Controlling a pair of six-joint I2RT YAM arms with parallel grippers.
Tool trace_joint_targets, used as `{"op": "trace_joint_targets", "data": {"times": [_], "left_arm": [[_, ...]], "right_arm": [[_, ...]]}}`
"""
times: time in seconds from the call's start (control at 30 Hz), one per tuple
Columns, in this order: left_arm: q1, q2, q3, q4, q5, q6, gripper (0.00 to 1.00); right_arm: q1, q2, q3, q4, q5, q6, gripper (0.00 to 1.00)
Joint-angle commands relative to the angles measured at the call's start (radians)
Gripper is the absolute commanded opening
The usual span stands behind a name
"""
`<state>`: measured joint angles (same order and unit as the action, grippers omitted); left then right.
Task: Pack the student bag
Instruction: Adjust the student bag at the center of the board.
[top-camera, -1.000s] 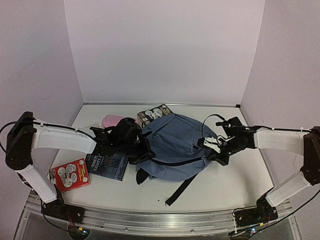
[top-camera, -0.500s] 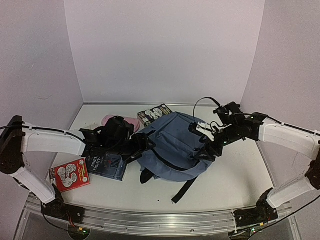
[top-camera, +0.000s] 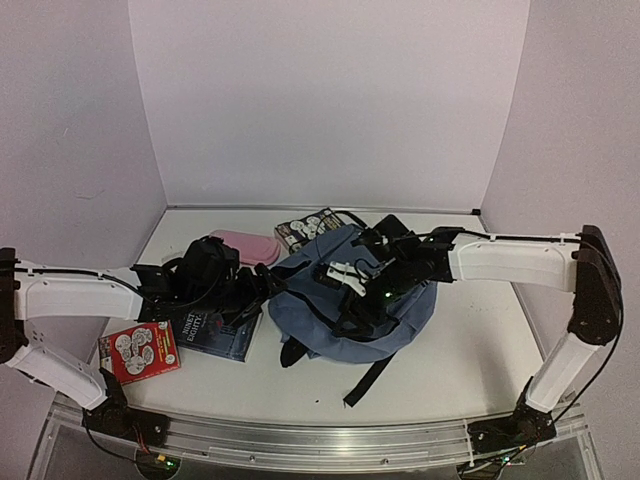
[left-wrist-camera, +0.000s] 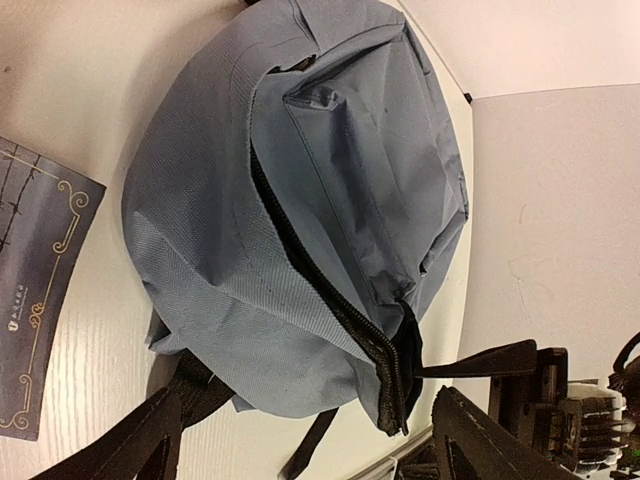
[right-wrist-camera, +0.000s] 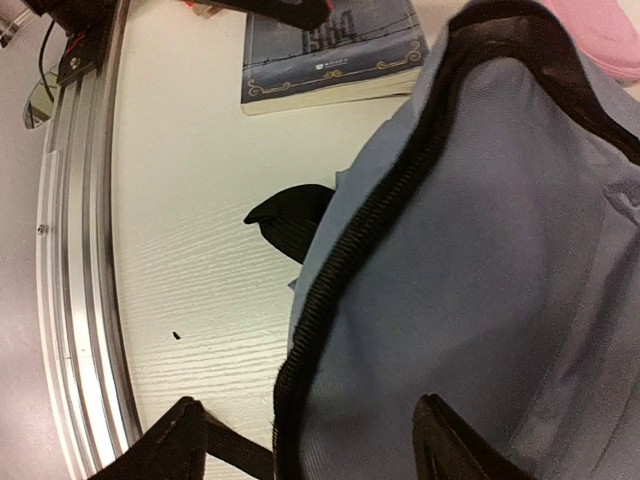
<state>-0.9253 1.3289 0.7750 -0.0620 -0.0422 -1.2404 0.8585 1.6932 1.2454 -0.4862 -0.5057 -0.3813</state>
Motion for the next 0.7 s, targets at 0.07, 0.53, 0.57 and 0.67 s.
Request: {"op": "trace_joint_targets", "data": {"times": [0.07,0.53,0.57,0.67], "left_arm": [[0.003,-0.011,-0.013,0.011,-0.017,-0.021,0.86],[0.003,-0.01,0.014,-0.03,-0.015,0.042,0.85],[0.002,-0.001,0.033,-0.045,-0.013,0.062,0.85],[-0.003,0.038,0.099,-0.097,-0.019,0.119,0.88]], "right_arm": [[0.013,0.069,0.085,0.031,0.014,0.028,0.53],[0.0,0.041,0.129,0.037,0.098,0.041,0.0],[-0.011,0.03,0.133,0.037,0.096,0.046,0.0],[-0.049,0.008,0.147,0.037,0.082,0.06,0.0]]}}
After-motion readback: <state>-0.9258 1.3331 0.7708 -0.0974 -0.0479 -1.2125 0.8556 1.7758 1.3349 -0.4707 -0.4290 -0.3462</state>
